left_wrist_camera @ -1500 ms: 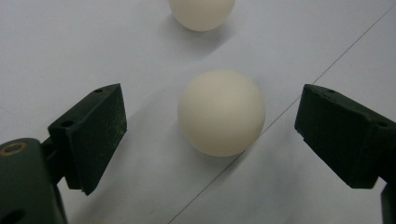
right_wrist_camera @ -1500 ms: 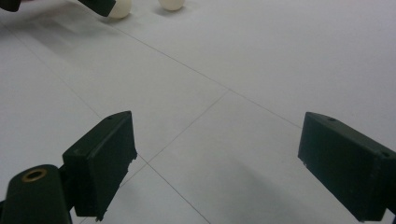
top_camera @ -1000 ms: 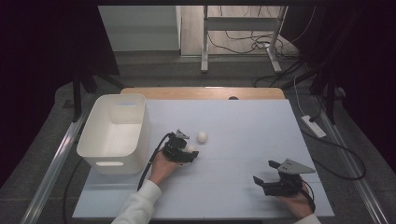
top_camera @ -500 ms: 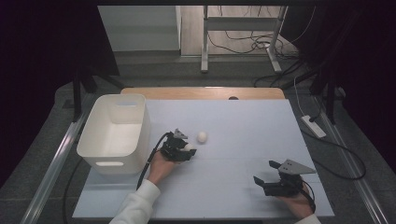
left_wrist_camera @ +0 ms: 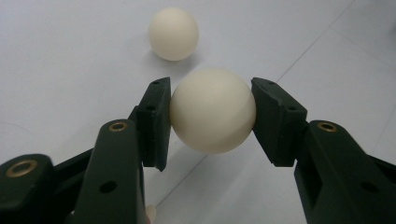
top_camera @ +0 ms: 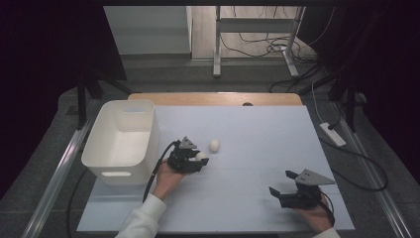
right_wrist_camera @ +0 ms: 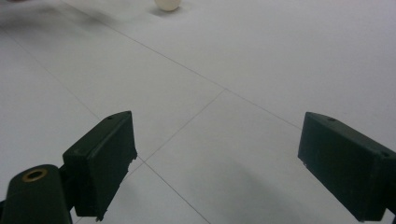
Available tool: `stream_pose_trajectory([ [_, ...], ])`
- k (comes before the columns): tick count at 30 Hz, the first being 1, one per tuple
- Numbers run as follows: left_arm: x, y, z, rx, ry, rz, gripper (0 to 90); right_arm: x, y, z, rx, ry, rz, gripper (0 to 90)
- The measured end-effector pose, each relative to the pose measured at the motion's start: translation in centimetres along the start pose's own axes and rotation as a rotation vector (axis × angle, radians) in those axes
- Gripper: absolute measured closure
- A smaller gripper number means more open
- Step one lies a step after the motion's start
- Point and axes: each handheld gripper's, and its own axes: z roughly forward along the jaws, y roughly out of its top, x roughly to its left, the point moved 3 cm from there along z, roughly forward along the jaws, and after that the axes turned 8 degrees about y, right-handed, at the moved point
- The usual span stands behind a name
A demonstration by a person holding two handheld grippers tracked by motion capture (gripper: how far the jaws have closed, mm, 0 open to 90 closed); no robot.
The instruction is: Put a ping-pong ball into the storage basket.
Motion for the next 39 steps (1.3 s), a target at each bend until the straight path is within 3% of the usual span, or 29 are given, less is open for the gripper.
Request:
stream_pose_trajectory([
  [30, -0.7, -0.8, -3.4, -0.121, -0.038, -0.009, 50.6, 0.0, 0.2, -0.1, -0.019, 0.002, 0.003, 11.1],
  [39, -0.8, -0.6, -4.3, -0.183, -0.057, -0.005, 50.6, 0.0, 0.2, -0.1, -0.018, -0.001, -0.003, 11.1],
])
